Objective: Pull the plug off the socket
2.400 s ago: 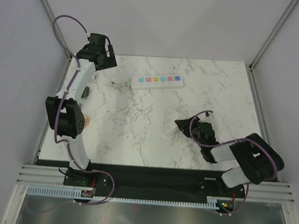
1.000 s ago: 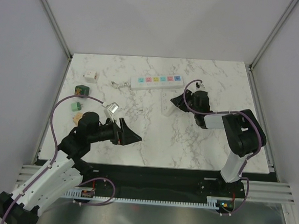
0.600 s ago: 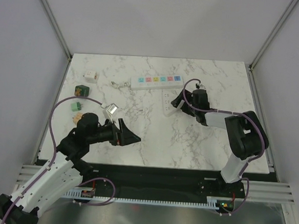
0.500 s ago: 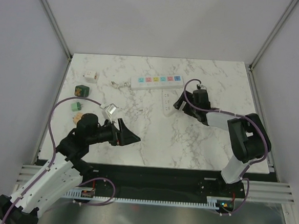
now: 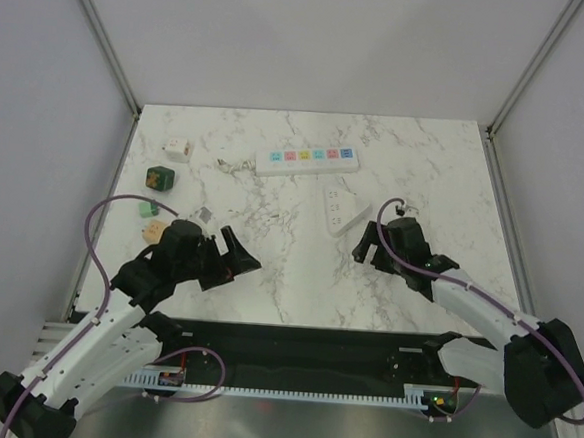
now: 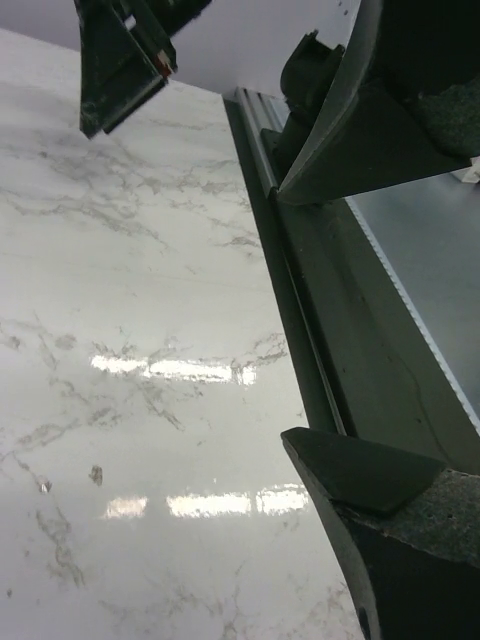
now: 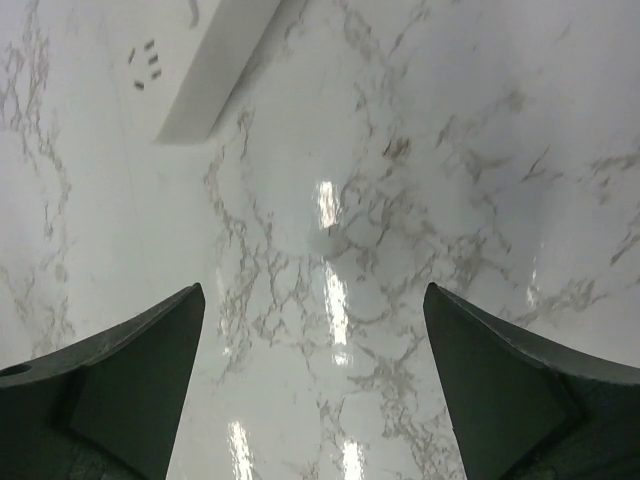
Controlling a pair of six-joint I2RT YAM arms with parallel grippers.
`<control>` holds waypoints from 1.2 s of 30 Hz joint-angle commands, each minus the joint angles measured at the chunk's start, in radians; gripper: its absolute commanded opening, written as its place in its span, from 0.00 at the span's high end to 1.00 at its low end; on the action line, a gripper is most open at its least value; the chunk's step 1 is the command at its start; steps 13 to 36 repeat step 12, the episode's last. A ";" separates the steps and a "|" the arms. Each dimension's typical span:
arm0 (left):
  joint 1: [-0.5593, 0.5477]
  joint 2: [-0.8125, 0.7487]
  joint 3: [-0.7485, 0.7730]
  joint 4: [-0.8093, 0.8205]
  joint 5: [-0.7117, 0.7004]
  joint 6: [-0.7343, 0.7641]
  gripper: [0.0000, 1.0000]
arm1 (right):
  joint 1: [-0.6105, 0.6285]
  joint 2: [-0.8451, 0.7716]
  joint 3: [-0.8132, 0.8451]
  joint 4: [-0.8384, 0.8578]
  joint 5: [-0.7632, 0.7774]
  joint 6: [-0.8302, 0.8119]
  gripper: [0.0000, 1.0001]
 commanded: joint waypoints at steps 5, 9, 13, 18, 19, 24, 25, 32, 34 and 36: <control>-0.002 -0.009 -0.140 0.313 0.251 -0.007 0.00 | 0.070 -0.176 -0.229 0.113 -0.081 0.119 0.02; -0.001 -0.045 -0.220 0.437 0.307 -0.033 0.00 | 0.075 -0.194 -0.346 0.257 -0.188 0.137 0.02; -0.001 -0.094 -0.272 0.522 0.354 -0.039 0.00 | 0.075 -0.241 -0.447 0.423 -0.352 0.155 0.02; -0.001 -0.094 -0.272 0.522 0.354 -0.039 0.00 | 0.075 -0.241 -0.447 0.423 -0.352 0.155 0.02; -0.001 -0.094 -0.272 0.522 0.354 -0.039 0.00 | 0.075 -0.241 -0.447 0.423 -0.352 0.155 0.02; -0.001 -0.094 -0.272 0.522 0.354 -0.039 0.00 | 0.075 -0.241 -0.447 0.423 -0.352 0.155 0.02; -0.001 -0.094 -0.272 0.522 0.354 -0.039 0.00 | 0.075 -0.241 -0.447 0.423 -0.352 0.155 0.02; -0.001 -0.094 -0.272 0.522 0.354 -0.039 0.00 | 0.075 -0.241 -0.447 0.423 -0.352 0.155 0.02; -0.001 -0.094 -0.272 0.522 0.354 -0.039 0.00 | 0.075 -0.241 -0.447 0.423 -0.352 0.155 0.02; -0.001 -0.094 -0.272 0.522 0.354 -0.039 0.00 | 0.075 -0.241 -0.447 0.423 -0.352 0.155 0.02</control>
